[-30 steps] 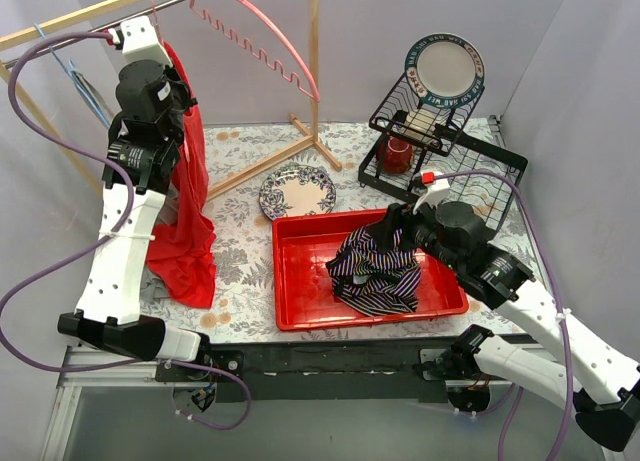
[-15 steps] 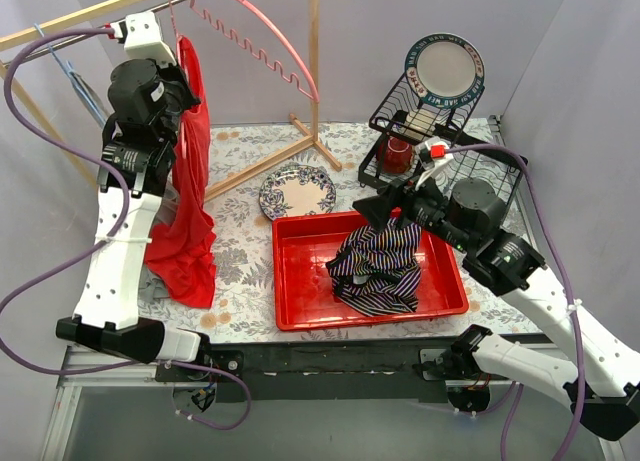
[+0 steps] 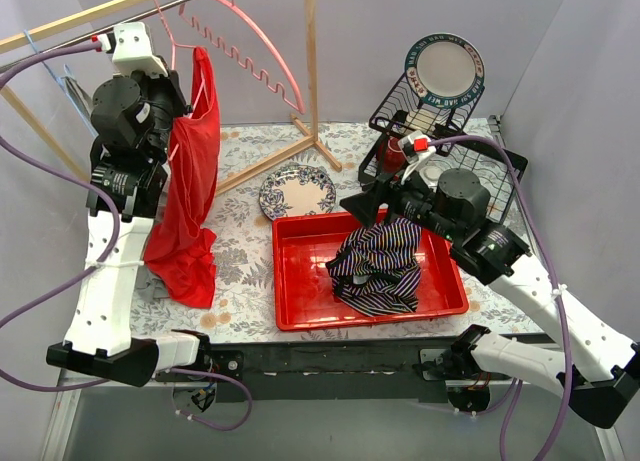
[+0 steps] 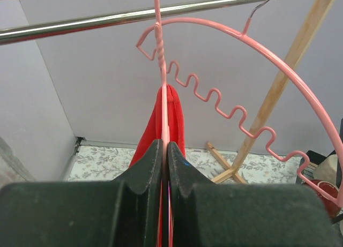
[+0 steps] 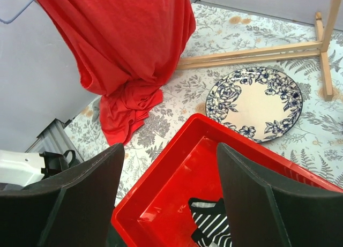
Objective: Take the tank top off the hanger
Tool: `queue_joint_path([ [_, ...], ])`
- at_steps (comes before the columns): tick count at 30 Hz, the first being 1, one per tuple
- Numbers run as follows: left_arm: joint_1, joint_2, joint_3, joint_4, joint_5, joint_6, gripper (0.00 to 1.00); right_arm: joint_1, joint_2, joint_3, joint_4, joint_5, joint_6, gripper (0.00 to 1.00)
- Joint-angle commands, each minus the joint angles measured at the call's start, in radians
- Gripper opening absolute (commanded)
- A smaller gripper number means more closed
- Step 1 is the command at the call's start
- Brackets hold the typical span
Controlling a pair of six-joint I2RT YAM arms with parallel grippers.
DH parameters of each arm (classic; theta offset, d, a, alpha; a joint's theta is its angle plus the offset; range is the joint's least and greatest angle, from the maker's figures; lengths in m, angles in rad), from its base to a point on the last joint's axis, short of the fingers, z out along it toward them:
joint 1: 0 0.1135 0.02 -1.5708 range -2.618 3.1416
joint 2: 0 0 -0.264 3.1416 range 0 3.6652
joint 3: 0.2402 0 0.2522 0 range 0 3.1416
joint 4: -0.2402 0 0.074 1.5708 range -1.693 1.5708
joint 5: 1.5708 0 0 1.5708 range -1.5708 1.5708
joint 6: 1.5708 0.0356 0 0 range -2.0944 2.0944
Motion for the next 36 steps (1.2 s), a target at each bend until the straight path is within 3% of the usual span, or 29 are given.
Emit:
queue_joint_path([
  [1,0.000,-0.038,-0.030,0.139,0.014,0.071,0.00,0.008,0.011,0.058,0.072,-0.033,-0.002,0.78],
  [7,0.000,-0.045,-0.041,0.240,0.037,0.106,0.00,0.013,0.014,0.059,0.076,-0.027,-0.004,0.77],
  [18,-0.001,-0.067,-0.039,0.231,0.057,0.108,0.00,0.022,0.023,0.064,0.090,-0.038,-0.004,0.78],
  [32,0.000,-0.150,-0.044,-0.014,0.106,-0.001,0.00,0.053,0.172,0.246,0.118,-0.053,0.067,0.76],
  [36,0.000,-0.221,-0.096,-0.073,0.110,-0.029,0.00,0.120,0.267,0.335,0.139,0.031,0.119,0.75],
])
